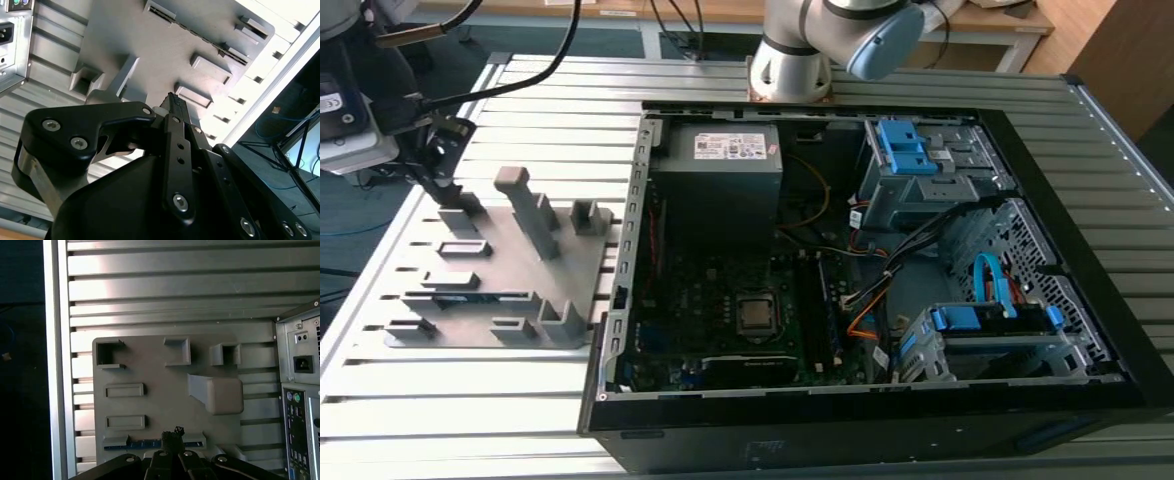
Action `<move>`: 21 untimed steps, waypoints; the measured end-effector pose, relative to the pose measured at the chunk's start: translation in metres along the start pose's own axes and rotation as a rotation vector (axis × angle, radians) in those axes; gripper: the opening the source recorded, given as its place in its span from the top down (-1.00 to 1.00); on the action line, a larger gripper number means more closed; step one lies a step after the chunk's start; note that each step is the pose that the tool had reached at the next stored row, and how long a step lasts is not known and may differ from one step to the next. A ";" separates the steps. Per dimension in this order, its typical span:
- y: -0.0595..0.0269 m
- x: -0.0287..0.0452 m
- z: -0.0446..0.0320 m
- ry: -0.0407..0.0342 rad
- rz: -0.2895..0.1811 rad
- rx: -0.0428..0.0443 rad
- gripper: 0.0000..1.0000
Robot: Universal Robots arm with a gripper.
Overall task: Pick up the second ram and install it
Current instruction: 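Reach for the second ram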
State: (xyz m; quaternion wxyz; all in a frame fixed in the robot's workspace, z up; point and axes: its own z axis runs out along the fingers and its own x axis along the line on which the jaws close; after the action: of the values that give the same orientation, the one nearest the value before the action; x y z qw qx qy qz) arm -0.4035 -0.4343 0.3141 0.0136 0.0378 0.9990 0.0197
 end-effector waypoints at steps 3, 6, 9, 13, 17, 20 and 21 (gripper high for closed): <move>-0.0001 0.0003 0.0032 0.0000 0.000 0.0000 0.80; -0.0002 0.0003 0.0047 0.0001 0.000 0.0001 0.80; -0.0002 0.0003 0.0047 0.0002 0.000 0.0001 0.80; -0.0005 0.0017 0.0050 -0.0002 0.000 -0.0001 0.80; -0.0086 0.0105 0.0051 0.0000 0.000 -0.0001 0.80; -0.0197 0.0114 0.0092 0.0001 0.000 -0.0010 0.80; -0.0223 0.0113 0.0109 0.0000 0.000 -0.0012 0.80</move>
State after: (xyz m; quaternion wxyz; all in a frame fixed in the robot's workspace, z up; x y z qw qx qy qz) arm -0.4161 -0.4552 0.3019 0.0136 0.0378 0.9990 0.0203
